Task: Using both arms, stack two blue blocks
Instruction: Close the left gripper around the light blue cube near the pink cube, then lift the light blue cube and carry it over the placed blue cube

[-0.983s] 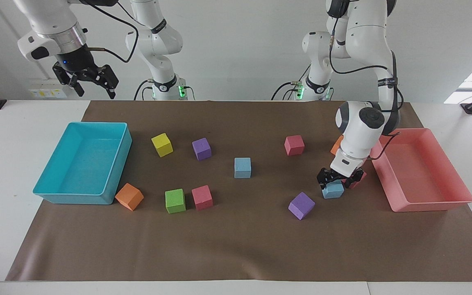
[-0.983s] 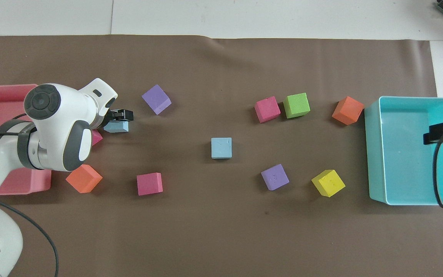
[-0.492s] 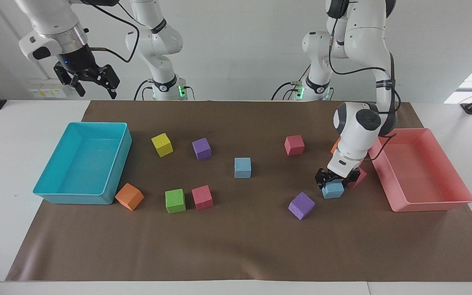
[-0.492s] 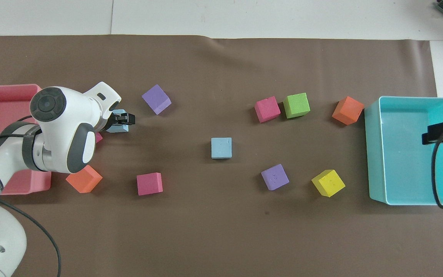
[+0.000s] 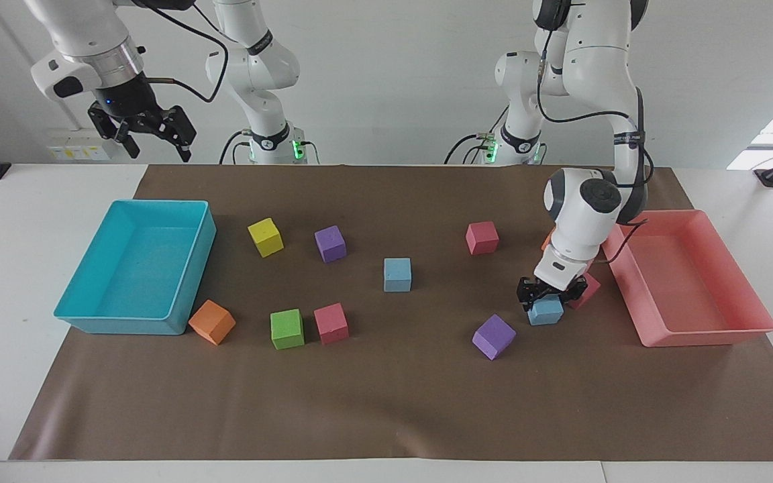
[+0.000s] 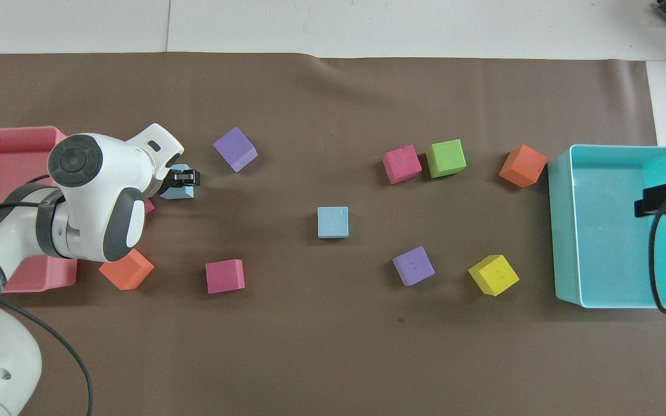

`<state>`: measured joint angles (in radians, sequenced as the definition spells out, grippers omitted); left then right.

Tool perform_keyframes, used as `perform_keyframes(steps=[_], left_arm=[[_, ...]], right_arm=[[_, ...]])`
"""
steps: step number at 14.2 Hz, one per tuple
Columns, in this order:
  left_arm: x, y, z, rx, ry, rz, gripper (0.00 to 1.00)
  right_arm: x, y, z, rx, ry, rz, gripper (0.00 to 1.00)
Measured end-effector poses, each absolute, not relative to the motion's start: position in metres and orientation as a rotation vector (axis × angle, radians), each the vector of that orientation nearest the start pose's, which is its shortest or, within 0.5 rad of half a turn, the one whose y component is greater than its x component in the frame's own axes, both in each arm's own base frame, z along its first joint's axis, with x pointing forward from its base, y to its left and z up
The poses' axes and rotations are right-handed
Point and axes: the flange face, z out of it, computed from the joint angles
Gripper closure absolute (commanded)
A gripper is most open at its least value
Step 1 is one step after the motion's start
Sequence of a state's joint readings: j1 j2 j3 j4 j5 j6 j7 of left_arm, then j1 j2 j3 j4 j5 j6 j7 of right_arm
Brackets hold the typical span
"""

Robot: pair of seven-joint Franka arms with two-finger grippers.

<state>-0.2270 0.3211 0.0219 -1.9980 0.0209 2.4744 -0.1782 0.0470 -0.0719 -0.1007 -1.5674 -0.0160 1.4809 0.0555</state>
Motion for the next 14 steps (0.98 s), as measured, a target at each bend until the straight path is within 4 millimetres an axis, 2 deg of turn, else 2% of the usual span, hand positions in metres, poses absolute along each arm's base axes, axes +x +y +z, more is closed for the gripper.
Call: perform_keyframes(steps=[3,5,8,11,14], left_arm=[[0.606,-0.128,0.315,-3.099,0.137,-0.261,0.91],[0.607,-0.128,0.325,-3.095,0.141,-0.272,0.9],[0.601,-0.135,0.366,-3.087,0.155,-0.224,0.9],[0.587,-0.161,0.415,-3.083,0.208,-0.213,0.91],[0.572,-0.207,0.442,-3.091,0.226,-0.227,0.91]], right_arm=[[0.522,-0.032,0.657,-3.145,0.174,0.024,0.0],[0.522,-0.032,0.657,-3.145,0.174,0.024,0.0],[0.522,-0.032,0.657,-3.145,0.174,0.024,0.0],[0.522,-0.032,0.657,-3.145,0.173,0.024,0.0],[0.522,-0.032,0.657,-3.145,0.173,0.024,0.0]])
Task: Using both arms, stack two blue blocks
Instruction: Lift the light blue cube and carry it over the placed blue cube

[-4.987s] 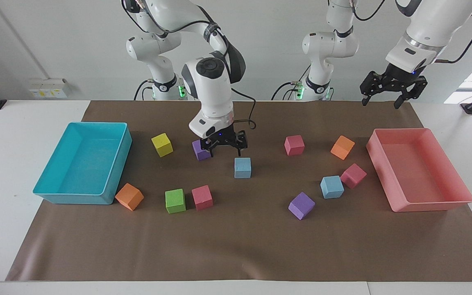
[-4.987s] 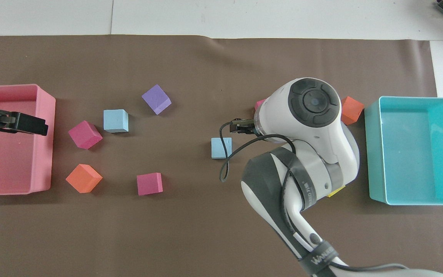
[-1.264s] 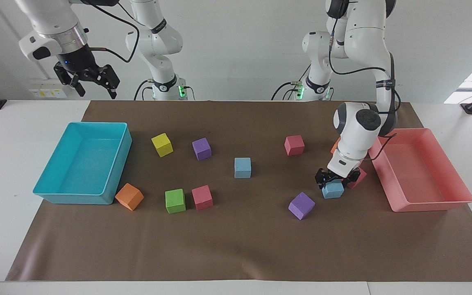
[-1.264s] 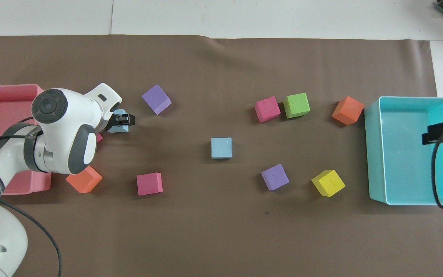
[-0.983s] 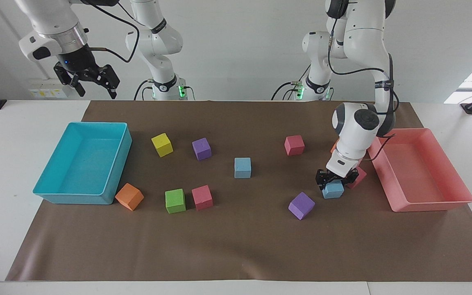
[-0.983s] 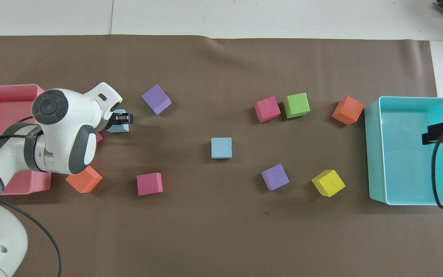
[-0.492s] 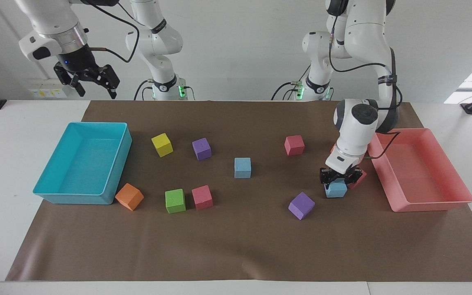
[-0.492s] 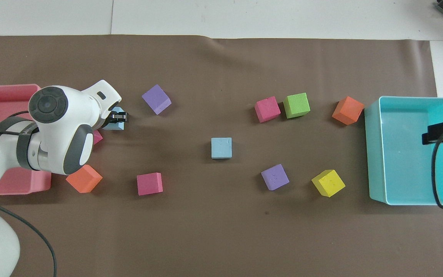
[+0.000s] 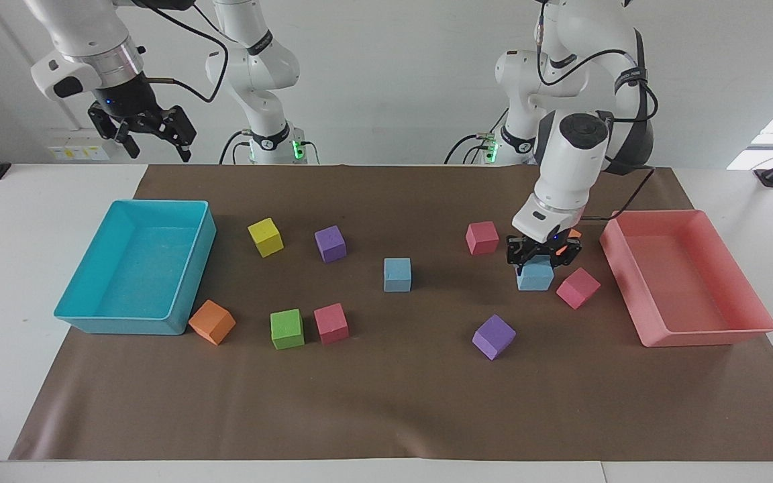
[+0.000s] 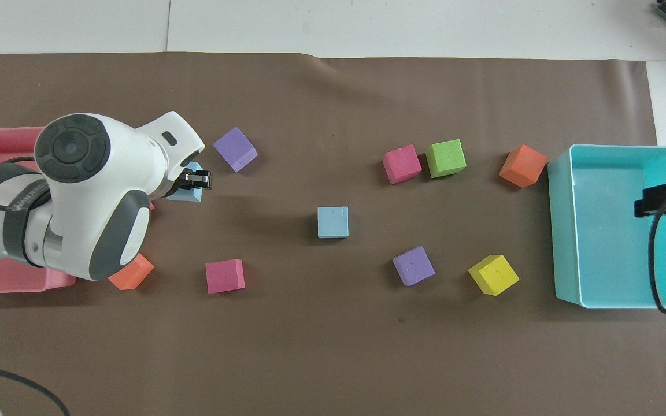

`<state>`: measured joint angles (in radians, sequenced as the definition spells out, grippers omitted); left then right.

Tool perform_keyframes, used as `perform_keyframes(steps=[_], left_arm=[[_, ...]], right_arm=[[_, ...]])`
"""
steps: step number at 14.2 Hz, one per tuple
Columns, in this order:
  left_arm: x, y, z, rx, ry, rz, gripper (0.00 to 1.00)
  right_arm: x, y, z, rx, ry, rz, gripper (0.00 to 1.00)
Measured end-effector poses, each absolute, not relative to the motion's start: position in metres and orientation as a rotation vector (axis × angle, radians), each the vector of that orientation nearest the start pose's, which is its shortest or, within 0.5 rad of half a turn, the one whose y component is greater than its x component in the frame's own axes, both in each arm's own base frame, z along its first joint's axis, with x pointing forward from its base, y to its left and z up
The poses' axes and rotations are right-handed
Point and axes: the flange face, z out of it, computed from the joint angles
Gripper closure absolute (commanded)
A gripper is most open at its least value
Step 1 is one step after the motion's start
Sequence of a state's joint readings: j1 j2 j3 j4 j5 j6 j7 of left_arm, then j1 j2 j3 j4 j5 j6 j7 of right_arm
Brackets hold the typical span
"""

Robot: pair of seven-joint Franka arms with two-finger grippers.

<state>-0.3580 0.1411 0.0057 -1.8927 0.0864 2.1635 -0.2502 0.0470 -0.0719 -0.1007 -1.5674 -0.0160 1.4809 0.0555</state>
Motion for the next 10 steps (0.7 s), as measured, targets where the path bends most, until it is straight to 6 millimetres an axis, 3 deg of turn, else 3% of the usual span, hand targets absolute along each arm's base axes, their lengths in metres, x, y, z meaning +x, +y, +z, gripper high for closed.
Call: perform_keyframes(steps=[6,10], left_arm=[[0.541,-0.308,0.454,-3.158,0.19,-0.263,0.89],[0.52,-0.379,0.439,-3.183,0.12,-0.248,0.89]], right_arm=[[0.522,-0.032,0.657,-3.145,0.173,0.024,0.0],[0.522,-0.032,0.657,-3.145,0.173,0.024,0.0]])
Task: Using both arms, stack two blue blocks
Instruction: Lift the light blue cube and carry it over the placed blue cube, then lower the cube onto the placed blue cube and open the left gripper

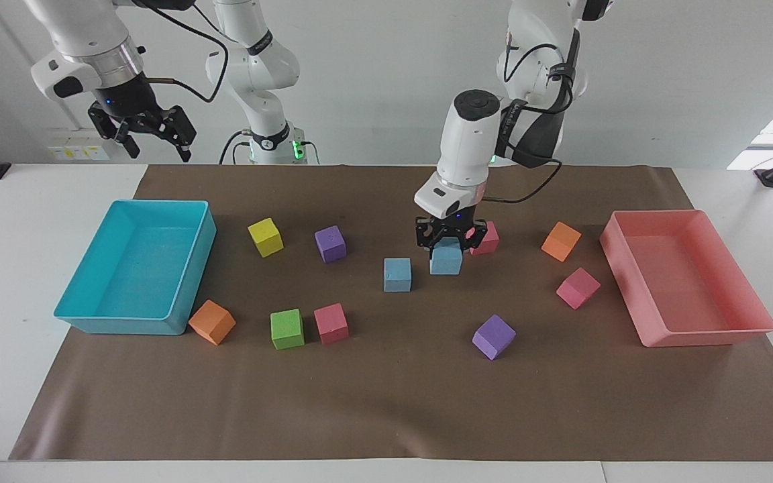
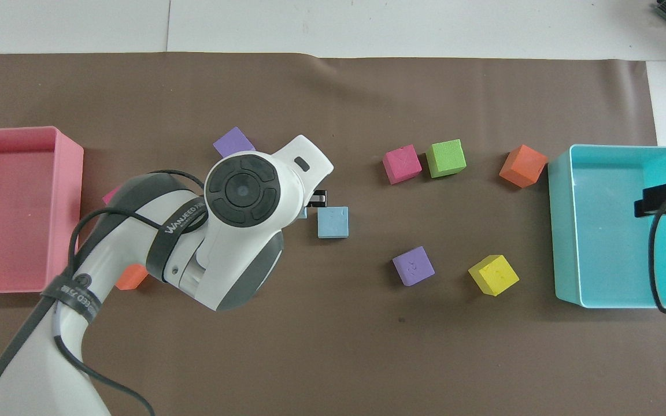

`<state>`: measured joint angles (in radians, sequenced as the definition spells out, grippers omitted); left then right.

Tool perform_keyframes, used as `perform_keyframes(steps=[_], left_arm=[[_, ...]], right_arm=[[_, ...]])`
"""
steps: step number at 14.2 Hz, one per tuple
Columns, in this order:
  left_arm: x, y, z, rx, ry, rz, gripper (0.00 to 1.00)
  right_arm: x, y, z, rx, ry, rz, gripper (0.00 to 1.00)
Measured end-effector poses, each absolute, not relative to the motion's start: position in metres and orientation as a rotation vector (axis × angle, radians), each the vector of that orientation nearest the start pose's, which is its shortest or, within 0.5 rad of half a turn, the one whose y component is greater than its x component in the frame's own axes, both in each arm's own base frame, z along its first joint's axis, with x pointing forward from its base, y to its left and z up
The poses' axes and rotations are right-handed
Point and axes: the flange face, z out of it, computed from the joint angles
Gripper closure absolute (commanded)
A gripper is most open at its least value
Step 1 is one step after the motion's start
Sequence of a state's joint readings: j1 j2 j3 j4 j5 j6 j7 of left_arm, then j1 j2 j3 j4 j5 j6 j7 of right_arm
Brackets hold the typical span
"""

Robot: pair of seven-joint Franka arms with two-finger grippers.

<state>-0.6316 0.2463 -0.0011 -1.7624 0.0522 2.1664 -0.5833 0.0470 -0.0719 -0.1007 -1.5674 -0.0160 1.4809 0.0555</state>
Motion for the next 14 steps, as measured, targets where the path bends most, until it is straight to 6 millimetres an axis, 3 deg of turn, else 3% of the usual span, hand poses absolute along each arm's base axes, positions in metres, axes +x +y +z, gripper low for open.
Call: perform_keyframes(steps=[5,7,14], left_arm=[[0.498,-0.427,0.417,-3.221,0.089,-0.199,0.89],[0.5,-0.441,0.411,-3.23,0.074,-0.206,0.89],[0.507,-0.445,0.395,-3.224,0.064,-0.196,0.89]], right_arm=[[0.522,-0.032,0.657,-3.145,0.174,0.024,0.0],[0.522,-0.032,0.657,-3.145,0.173,0.024,0.0],[0.522,-0.032,0.657,-3.145,0.173,0.024,0.0]])
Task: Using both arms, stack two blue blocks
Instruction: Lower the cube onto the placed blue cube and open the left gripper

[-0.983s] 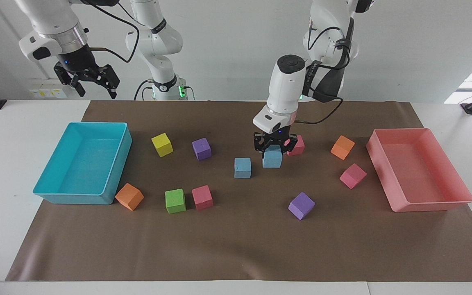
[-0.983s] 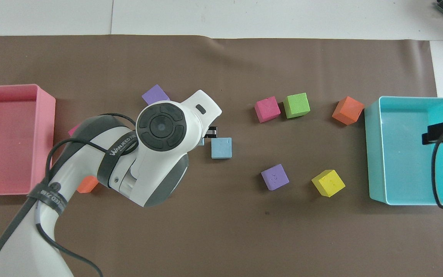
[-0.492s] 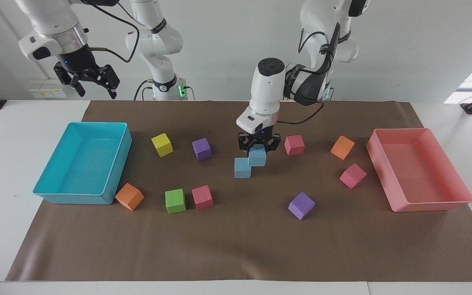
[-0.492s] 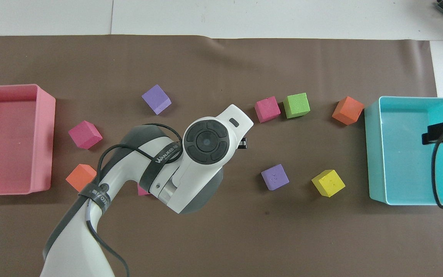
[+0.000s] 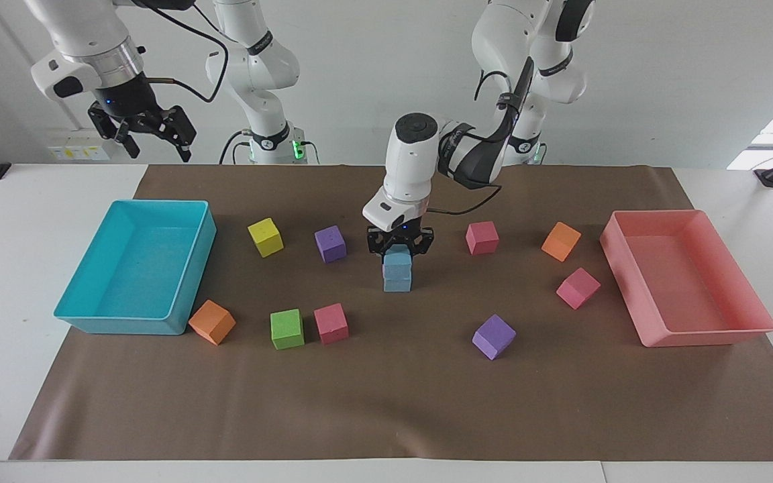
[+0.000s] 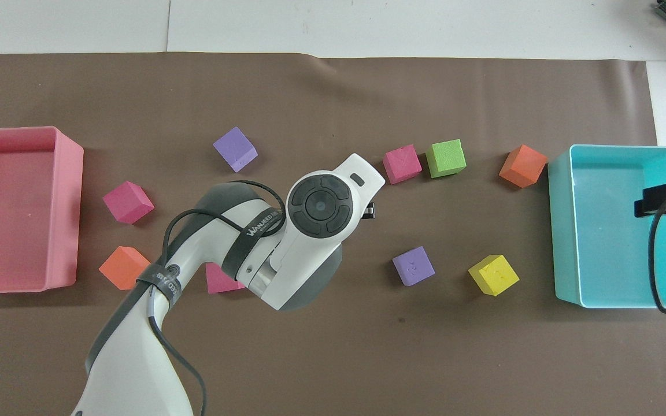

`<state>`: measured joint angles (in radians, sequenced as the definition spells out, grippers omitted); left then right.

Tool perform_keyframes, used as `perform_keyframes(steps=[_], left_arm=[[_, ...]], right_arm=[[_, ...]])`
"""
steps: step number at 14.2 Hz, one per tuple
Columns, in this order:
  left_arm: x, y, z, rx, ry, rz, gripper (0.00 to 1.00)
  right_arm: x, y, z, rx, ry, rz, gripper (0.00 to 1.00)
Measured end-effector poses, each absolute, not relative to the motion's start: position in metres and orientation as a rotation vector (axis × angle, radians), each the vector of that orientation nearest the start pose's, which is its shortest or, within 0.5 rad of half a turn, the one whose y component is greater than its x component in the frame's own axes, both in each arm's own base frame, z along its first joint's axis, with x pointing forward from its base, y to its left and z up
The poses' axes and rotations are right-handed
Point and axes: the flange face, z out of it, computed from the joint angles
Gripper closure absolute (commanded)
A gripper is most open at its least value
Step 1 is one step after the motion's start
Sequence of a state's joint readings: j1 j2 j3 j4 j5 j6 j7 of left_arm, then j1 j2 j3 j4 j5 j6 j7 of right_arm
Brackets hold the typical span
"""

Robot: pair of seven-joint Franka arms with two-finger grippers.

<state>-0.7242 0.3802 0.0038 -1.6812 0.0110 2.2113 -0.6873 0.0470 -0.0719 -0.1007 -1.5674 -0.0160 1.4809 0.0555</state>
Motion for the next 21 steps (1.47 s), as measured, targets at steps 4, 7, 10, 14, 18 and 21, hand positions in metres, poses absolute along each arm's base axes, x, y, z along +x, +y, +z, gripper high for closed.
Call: perform_keyframes(steps=[4,7,10,14,18,21], left_arm=[[0.502,-0.448,0.391,-3.22,0.076,-0.185,0.89],[0.501,-0.447,0.388,-3.216,0.077,-0.176,0.89],[0.5,-0.446,0.384,-3.209,0.079,-0.168,0.89],[0.5,-0.445,0.383,-3.212,0.081,-0.179,0.88],[0.502,-0.443,0.381,-3.213,0.074,-0.191,0.85],[0.502,-0.441,0.377,-3.212,0.07,-0.192,0.81]], right_arm=[[0.522,-0.032,0.657,-3.145,0.173,0.024,0.0],[0.522,-0.032,0.657,-3.145,0.173,0.024,0.0],[0.522,-0.032,0.657,-3.145,0.173,0.024,0.0],[0.522,-0.032,0.657,-3.145,0.174,0.024,0.0],[0.522,-0.032,0.657,-3.145,0.173,0.024,0.0],[0.522,-0.032,0.657,-3.145,0.173,0.024,0.0]])
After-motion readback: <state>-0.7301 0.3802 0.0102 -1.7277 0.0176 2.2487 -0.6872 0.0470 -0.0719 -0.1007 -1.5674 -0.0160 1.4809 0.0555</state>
